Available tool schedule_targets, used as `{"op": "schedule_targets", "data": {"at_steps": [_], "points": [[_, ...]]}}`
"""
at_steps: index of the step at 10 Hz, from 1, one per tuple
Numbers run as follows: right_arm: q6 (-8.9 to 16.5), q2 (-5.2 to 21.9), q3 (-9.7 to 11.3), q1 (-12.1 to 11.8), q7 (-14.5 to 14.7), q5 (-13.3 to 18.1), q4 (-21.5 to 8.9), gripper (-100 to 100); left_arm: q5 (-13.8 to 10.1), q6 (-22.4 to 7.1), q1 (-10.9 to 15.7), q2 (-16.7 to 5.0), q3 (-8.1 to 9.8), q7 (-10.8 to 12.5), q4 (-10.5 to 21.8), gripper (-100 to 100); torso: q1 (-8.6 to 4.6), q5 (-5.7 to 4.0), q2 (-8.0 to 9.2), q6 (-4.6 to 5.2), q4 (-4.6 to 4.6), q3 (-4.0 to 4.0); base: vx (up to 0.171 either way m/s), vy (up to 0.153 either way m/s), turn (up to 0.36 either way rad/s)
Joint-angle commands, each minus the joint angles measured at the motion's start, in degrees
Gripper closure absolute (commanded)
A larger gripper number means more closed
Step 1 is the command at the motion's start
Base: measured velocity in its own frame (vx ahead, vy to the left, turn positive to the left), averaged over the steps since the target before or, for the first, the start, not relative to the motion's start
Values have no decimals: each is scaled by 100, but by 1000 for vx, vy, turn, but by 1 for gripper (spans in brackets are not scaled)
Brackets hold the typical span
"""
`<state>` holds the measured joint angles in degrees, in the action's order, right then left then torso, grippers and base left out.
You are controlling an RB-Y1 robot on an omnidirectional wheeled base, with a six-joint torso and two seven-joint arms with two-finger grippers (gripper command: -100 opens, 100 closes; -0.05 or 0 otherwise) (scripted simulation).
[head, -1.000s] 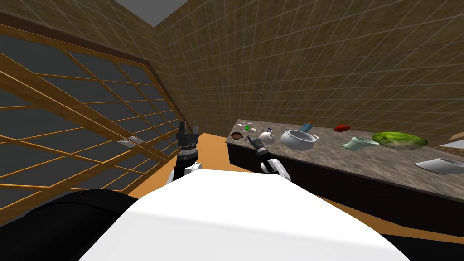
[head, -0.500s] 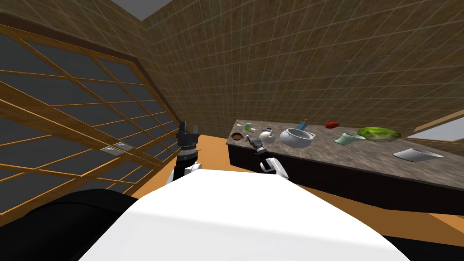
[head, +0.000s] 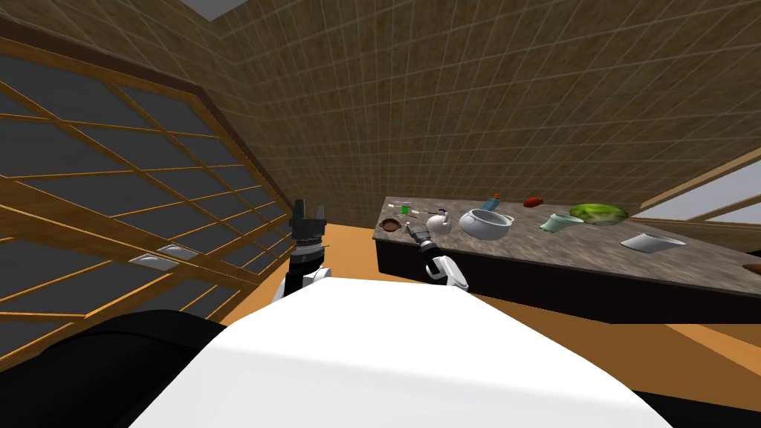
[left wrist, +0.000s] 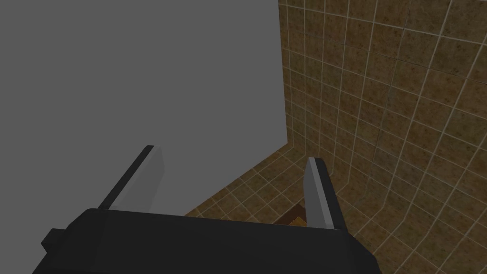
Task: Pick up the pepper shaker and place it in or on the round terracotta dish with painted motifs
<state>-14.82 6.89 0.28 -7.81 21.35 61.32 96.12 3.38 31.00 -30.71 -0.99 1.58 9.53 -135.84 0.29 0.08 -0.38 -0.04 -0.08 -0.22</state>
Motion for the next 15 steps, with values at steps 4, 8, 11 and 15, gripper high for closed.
{"op": "schedule_targets", "data": {"at_steps": [4,8,11,15], "points": [[309,-282,-203,221,74,694,-405,-100,0,0,0,0,0,0,0,0,-2,-1,-3,-1,-1,-2,50,90,-85],[550,-692,-424,366,97,1179,-773,-100,0,0,0,0,0,0,0,0,-9,-1,-7,-2,-2,-5,61,84,-78],[595,-853,-516,372,105,1287,-908,-100,0,0,0,-1,0,0,0,0,-24,-5,-9,-1,-2,-6,54,34,-40],[708,-872,-551,589,118,1307,-1048,-100,0,0,1,-1,1,0,0,0,-49,-9,1,-2,0,0,25,-10,35]]}}
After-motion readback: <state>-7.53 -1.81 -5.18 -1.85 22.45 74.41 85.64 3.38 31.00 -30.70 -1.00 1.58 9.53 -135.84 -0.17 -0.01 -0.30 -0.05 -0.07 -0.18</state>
